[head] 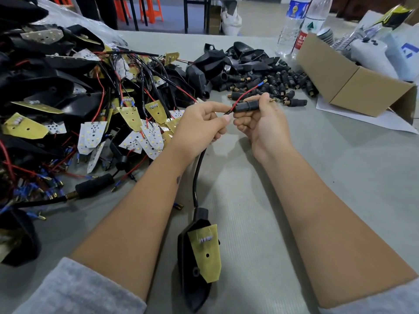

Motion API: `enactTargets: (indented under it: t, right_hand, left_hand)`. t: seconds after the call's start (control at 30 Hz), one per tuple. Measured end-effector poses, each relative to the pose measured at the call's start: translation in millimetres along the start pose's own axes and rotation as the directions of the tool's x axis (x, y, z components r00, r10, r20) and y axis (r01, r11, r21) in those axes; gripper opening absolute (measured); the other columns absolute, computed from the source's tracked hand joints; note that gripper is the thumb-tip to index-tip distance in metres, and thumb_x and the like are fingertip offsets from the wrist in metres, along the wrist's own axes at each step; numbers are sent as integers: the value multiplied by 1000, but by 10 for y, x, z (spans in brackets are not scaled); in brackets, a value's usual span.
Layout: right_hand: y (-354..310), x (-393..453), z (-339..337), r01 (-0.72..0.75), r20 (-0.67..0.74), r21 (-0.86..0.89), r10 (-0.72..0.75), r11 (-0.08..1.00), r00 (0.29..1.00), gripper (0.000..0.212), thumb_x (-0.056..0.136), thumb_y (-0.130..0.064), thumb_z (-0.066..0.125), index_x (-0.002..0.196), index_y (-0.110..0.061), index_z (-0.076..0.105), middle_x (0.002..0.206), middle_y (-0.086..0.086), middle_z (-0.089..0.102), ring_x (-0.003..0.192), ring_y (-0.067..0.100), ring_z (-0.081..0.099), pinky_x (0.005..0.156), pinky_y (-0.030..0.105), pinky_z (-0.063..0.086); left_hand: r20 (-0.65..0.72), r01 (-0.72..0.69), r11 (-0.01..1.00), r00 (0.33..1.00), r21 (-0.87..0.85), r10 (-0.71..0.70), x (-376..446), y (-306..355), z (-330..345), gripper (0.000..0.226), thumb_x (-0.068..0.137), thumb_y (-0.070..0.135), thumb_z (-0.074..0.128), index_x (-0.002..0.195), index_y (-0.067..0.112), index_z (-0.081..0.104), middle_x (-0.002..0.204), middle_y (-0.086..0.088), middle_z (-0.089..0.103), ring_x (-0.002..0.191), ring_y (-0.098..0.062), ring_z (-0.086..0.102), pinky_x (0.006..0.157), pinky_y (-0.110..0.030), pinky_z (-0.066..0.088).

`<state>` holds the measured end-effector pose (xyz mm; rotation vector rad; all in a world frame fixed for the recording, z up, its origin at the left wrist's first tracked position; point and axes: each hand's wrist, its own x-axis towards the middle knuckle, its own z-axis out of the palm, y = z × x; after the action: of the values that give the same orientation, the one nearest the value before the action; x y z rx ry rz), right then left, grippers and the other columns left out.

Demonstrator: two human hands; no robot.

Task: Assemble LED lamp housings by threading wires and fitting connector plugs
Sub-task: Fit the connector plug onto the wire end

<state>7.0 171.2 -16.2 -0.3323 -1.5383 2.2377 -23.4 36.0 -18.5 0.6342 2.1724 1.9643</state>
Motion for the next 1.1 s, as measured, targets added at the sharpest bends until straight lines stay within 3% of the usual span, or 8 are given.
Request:
enactTargets:
  t: [0.17,0.4,0.57,0.63,0.77,0.87,1.0,1.1]
  right_hand:
    - [-18,-6,-12,14,-4,4,-14,1000,1000,47,108,-31,26,81,-10,58,57,5,64,45,13,55,50,21,46]
    - [2,-10,-5,18,-41,-2,-18,1000,999,42,108,-30,27,86,-7,55,58,7,64,44,13,55,49,21,47]
    - [21,-34,25,44,6,-134,-44,990,999,38,108,-30,30,91,-7,55,62,10,63,44,15,53,49,23,45]
    - [31,-68,60,69,52,-199,-60,978,997,35,107,-28,34,89,-9,56,61,10,62,45,15,52,48,24,45]
    - [53,-116,116,113,148,-293,-71,949,986,33,106,-25,38,84,-11,59,56,7,61,42,16,52,45,25,45]
    - [45,-112,128,111,162,-314,-63,943,985,33,106,-26,38,86,-11,59,55,7,61,41,16,52,44,23,45]
    - [51,-117,128,105,175,-329,-49,939,983,33,106,-26,39,83,-13,59,59,11,60,42,18,52,44,24,45]
    - [50,-125,130,107,196,-347,-39,932,980,32,106,-24,39,88,-5,58,56,9,60,41,17,52,43,23,45]
  left_hand:
    - [66,33,999,997,2,-33,-16,49,-26,19,94,8,60,95,25,68,56,7,58,49,-4,48,50,-15,41]
    - [103,66,998,992,0,-65,-23,69,-41,18,95,3,58,93,19,67,60,3,56,51,-4,49,51,-16,41]
    - [-5,22,993,1000,116,-22,-35,67,-1,23,95,9,55,114,22,59,95,4,61,83,-10,59,72,-33,54]
    - [-6,-23,996,1000,86,23,-38,83,27,27,99,16,52,124,22,57,104,11,61,89,0,60,77,-27,54]
    - [-64,-167,986,984,6,167,-52,109,37,17,98,3,53,111,-1,63,90,0,63,66,4,57,64,-10,47]
    - [-108,-219,974,968,64,225,-25,93,19,10,92,1,63,99,7,63,93,5,64,76,7,58,71,-9,46]
    - [-104,-182,981,977,69,188,1,70,42,23,93,3,61,108,20,60,102,8,61,80,0,59,72,-10,46]
    - [-134,-160,986,977,56,166,24,39,8,24,90,1,65,104,20,63,89,4,65,72,-2,59,68,-13,47]
